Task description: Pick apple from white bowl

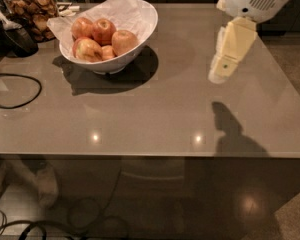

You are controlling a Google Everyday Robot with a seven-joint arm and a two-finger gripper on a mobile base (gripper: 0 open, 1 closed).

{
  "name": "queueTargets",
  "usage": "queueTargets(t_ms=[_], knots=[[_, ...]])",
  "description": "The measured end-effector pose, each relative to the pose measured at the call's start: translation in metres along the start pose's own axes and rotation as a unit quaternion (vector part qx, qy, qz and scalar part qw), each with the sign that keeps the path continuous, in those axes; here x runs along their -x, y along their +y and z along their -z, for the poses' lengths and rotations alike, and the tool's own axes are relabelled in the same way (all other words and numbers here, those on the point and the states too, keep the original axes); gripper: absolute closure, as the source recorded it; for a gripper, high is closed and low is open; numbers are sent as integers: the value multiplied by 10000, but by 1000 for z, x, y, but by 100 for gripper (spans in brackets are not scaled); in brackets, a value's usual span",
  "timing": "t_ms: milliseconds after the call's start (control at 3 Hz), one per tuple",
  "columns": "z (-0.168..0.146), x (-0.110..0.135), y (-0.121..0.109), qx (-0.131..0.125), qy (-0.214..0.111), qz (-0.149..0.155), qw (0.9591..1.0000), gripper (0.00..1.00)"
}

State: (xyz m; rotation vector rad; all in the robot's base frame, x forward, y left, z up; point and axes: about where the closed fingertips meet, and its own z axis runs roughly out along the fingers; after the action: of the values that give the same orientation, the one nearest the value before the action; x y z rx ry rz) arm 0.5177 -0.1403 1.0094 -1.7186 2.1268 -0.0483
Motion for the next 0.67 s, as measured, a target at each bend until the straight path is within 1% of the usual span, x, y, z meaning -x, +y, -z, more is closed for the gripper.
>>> queueTargets(t_ms=[333,667], knots=[[-5,39,-38,-69,-413,-92,9991,0],[-1,47,-43,-157,-510,-58,9986,0]])
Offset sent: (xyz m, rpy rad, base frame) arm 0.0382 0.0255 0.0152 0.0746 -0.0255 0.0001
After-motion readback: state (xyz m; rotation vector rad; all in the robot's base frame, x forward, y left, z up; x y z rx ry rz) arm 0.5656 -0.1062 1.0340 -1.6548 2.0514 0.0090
